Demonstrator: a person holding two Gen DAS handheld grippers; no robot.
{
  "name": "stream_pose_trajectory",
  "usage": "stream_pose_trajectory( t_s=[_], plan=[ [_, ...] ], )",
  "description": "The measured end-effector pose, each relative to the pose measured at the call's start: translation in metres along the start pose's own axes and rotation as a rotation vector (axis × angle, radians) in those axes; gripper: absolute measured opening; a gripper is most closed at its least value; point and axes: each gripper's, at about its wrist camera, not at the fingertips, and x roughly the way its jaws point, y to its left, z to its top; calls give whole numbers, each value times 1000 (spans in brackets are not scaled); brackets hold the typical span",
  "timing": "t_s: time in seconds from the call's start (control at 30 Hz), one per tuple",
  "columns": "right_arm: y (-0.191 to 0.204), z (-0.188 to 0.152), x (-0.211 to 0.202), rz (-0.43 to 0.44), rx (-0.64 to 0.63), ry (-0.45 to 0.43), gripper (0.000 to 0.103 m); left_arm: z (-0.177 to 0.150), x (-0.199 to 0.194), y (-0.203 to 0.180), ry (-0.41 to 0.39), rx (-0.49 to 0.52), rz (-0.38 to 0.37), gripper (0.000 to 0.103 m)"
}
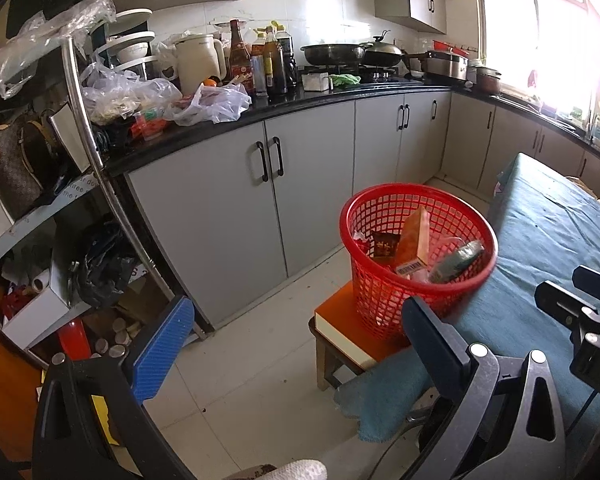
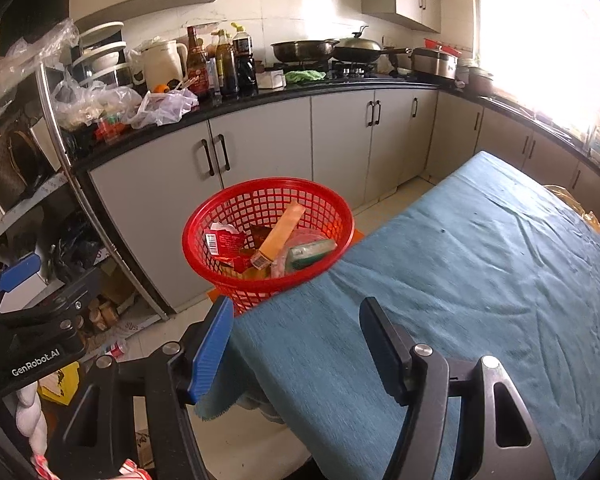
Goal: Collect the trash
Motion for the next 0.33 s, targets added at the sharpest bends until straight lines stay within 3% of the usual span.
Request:
stream_pose_trajectory(
  t_s=[0.33],
  plan=[
    [-11,3,25,21,38,43,70,21,20,-3,-7,9,30,103]
  ],
)
